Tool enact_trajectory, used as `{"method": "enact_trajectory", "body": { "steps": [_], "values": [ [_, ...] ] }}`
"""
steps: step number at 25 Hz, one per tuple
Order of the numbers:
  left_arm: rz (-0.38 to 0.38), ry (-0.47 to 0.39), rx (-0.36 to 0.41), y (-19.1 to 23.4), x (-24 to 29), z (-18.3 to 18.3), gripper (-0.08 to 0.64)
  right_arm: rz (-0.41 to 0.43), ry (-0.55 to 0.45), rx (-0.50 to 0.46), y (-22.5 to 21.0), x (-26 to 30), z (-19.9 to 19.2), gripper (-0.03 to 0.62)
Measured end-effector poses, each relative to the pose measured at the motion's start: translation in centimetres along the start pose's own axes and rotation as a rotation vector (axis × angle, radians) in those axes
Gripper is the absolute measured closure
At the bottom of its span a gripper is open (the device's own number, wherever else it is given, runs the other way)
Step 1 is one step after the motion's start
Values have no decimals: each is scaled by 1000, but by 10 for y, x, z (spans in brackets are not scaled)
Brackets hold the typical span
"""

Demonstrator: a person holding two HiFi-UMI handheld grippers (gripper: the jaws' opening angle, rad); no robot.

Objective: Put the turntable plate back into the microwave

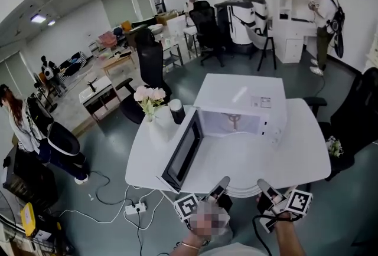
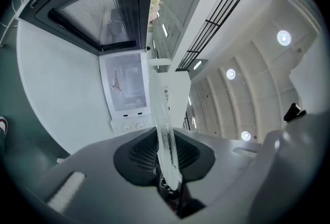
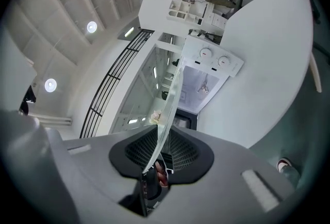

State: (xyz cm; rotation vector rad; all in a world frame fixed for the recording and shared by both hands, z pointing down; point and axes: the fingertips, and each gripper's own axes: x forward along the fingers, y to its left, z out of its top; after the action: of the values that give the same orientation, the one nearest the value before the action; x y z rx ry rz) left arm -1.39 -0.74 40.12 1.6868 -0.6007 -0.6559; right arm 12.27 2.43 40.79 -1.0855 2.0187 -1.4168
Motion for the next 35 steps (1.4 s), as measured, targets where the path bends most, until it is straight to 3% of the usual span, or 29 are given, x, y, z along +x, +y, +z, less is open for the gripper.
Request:
{"method": "enact_trajectory", "body": {
  "steps": [9,15,24,28,31,35],
  "values": [
    [20,35,-35,23,45,33,515,-67,8,20,-26,40,30,518],
    [63,33,-62,45,63,51,515,-68,30,66,-42,68,39,518],
    [96,6,-62,72,77,76,515,-91,73,45,-67,100,51,518],
    [116,-13,-71,82,80,82,515,-27,88,51,-63,115,55,518],
    [120,-23,-24,91,80,85,514,17,90,59,-65,119,57,518],
    [129,-36,-14,101,85,88,509,45,66,147,-75,126,61,523]
  ]
}}
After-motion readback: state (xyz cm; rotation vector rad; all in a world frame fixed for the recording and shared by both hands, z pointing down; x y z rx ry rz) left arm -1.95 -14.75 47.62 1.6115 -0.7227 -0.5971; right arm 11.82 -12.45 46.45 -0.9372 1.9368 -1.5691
